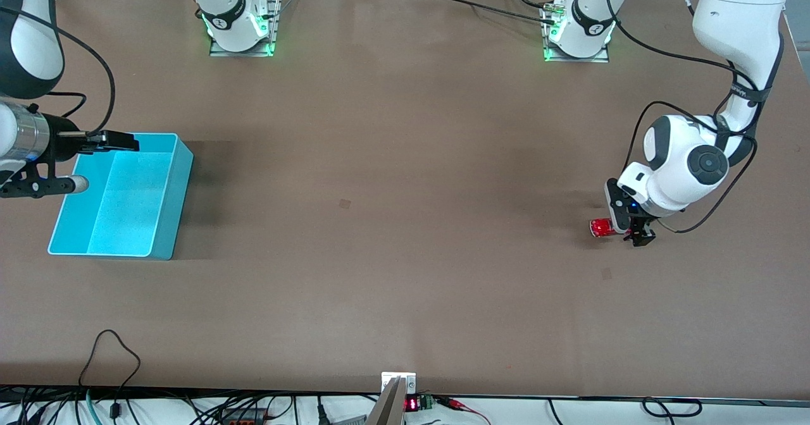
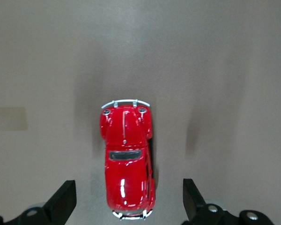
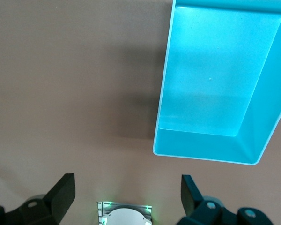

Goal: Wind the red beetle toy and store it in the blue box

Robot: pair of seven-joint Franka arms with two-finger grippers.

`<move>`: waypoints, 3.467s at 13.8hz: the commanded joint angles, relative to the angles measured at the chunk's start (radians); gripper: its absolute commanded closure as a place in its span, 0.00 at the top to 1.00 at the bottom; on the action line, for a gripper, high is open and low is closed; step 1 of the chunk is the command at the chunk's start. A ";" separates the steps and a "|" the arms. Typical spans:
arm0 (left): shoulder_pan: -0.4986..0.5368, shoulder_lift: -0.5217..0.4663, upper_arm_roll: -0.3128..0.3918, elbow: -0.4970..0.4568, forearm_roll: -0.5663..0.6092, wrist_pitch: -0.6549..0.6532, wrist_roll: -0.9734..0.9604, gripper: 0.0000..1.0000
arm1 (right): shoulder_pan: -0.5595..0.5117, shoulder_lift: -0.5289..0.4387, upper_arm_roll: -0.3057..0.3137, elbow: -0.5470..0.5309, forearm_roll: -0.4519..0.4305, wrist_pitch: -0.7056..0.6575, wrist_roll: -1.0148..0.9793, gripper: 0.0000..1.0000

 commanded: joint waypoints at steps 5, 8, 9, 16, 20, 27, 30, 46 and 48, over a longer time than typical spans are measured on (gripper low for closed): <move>0.008 0.021 -0.003 -0.018 0.022 0.059 0.021 0.95 | -0.004 0.025 0.008 0.027 0.016 0.012 -0.022 1.00; 0.013 0.021 -0.003 -0.017 0.022 0.059 0.025 0.61 | -0.002 0.025 0.008 0.027 0.020 0.012 -0.022 1.00; 0.013 0.021 -0.003 -0.017 0.022 0.059 0.027 0.58 | -0.004 0.025 0.008 0.027 0.018 0.012 -0.024 1.00; 0.011 0.023 -0.003 -0.010 0.022 0.056 0.089 0.49 | 0.007 0.022 0.009 0.025 0.007 -0.001 -0.024 1.00; 0.013 0.021 -0.003 -0.009 0.022 0.056 0.117 0.49 | 0.006 0.022 0.009 0.022 0.012 -0.005 -0.019 1.00; 0.034 0.052 -0.003 -0.007 0.021 0.051 0.117 0.47 | 0.015 0.020 0.012 0.024 0.020 -0.021 -0.013 1.00; 0.114 0.072 -0.003 -0.004 0.024 0.051 0.186 0.46 | 0.021 0.020 0.012 0.025 0.018 -0.022 -0.015 1.00; 0.266 -0.279 -0.330 0.065 -0.039 -0.385 0.394 1.00 | 0.022 0.017 0.012 0.024 0.018 -0.047 -0.022 1.00; 0.228 -0.281 -0.336 0.124 -0.151 -0.385 0.362 1.00 | 0.024 0.017 0.012 0.020 0.018 -0.076 -0.019 1.00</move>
